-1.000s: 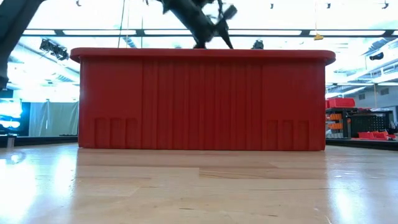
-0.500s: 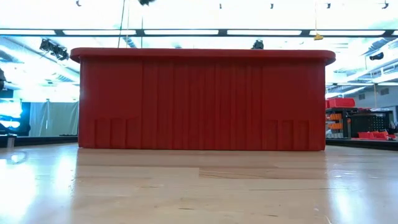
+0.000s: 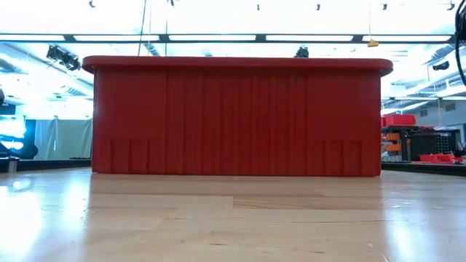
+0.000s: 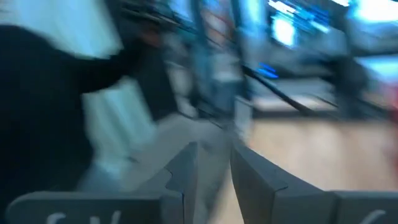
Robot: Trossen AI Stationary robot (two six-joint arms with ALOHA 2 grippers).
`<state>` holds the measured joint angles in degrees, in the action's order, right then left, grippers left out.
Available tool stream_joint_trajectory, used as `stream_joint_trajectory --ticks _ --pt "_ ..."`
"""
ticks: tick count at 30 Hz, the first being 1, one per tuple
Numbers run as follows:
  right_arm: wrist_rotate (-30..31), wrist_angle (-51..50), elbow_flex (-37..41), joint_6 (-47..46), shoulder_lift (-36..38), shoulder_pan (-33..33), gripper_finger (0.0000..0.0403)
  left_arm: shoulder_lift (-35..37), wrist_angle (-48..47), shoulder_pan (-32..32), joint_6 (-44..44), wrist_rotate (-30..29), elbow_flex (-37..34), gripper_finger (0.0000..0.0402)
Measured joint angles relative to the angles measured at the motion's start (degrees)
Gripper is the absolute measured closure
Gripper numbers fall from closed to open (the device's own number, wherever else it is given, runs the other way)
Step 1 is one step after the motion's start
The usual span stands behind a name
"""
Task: Pick and place slides into bin
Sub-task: Return to Home Position
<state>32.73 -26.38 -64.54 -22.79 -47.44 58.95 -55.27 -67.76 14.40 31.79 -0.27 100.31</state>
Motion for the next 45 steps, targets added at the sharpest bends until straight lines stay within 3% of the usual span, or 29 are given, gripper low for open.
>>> stream_joint_trajectory --ticks 4,8,14,21,30,34,37,45 --pt "-9.3 24.0 12.3 11.1 2.2 -1.0 0.0303 7.9 9.2 -4.0 0.1 4.1 -11.6 0.0239" --pt "-10.2 37.2 22.6 15.3 4.6 -1.8 0.0303 16.9 20.9 -6.6 0.2 5.9 -26.9 0.0237" --pt "-10.1 44.8 34.4 11.7 11.7 -6.9 0.0303 28.4 38.5 -7.6 0.1 7.2 -47.6 0.0240" --pt "-13.3 41.8 41.8 11.4 23.6 -13.6 0.0303 38.8 50.6 -7.6 -4.0 8.5 -63.8 0.0238" --pt "-13.5 37.0 48.3 14.1 41.9 -18.4 0.0303 49.3 58.1 -7.5 -2.3 7.8 -73.5 0.0241" --pt "-13.6 36.5 51.8 16.6 44.8 -19.5 0.0303 52.4 57.8 -7.5 -6.9 5.0 -75.5 0.0237" --pt "-13.6 36.9 54.7 12.1 46.6 -20.3 0.0303 54.9 58.0 -7.5 -8.5 1.4 -76.4 0.0238" --pt "-15.3 47.8 63.8 7.6 46.8 -21.1 0.0303 55.0 57.9 -7.5 -7.6 1.1 -77.3 0.0238"
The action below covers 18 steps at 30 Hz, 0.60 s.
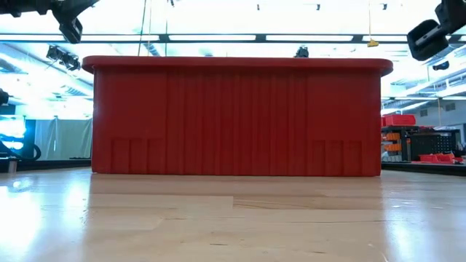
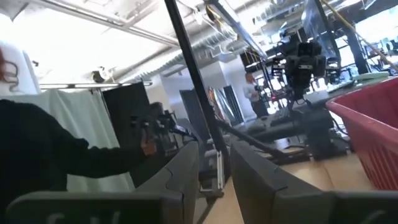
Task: Pick and place slides into bin
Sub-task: Return to Home Position
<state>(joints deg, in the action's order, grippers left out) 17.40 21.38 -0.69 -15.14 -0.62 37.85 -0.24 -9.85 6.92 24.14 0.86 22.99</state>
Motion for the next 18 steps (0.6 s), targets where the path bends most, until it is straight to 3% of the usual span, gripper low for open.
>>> stream_joint_trajectory --ticks 18 --pt "-1.3 -1.6 -0.7 -1.3 -0.1 0.0 0.0303 0.0 -0.4 0.0 -0.1 0.6 0.0 0.0240"
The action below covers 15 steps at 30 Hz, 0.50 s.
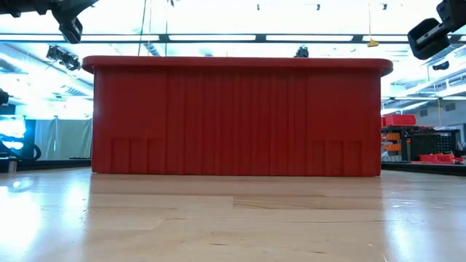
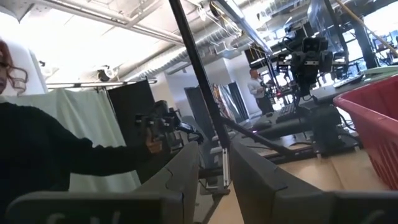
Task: Pick and place slides into bin
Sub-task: Return to Home Position
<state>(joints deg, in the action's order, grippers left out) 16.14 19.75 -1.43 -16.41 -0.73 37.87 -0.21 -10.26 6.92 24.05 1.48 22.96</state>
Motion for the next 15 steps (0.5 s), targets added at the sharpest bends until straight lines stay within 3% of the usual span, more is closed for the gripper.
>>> stream_joint_trajectory --ticks 8,15 --pt "0.0 0.0 0.0 -0.3 0.0 0.0 0.0303 -0.7 6.4 0.0 -3.4 -4.6 -1.9 0.0246" --pt "0.0 0.0 0.0 -0.4 0.0 0.0 0.0303 -1.0 18.4 0.0 3.1 1.9 -9.1 0.0244"
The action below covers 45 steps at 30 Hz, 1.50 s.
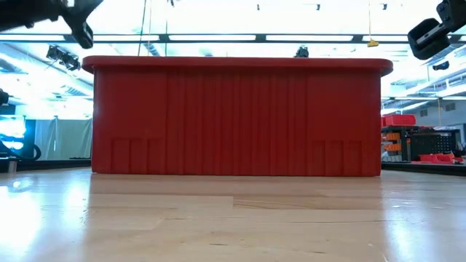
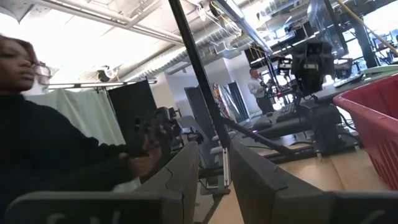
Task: Pick and place slides into bin
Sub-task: Return to Home Position
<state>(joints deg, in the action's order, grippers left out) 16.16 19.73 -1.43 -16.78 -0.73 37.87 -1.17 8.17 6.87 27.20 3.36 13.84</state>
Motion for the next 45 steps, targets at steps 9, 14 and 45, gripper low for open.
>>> stream_joint_trajectory --ticks 9,14,45 --pt "0.0 0.0 0.0 0.0 0.0 0.0 0.0303 0.3 2.1 0.1 7.2 2.2 -6.4 0.0239" --pt "0.0 0.0 0.0 0.0 0.0 0.0 0.0303 0.3 1.8 0.0 -8.4 22.9 -5.6 0.0239" --pt "0.0 0.0 0.0 0.0 0.0 0.0 0.0303 0.9 1.4 -0.5 -6.7 35.4 -13.4 0.0240"
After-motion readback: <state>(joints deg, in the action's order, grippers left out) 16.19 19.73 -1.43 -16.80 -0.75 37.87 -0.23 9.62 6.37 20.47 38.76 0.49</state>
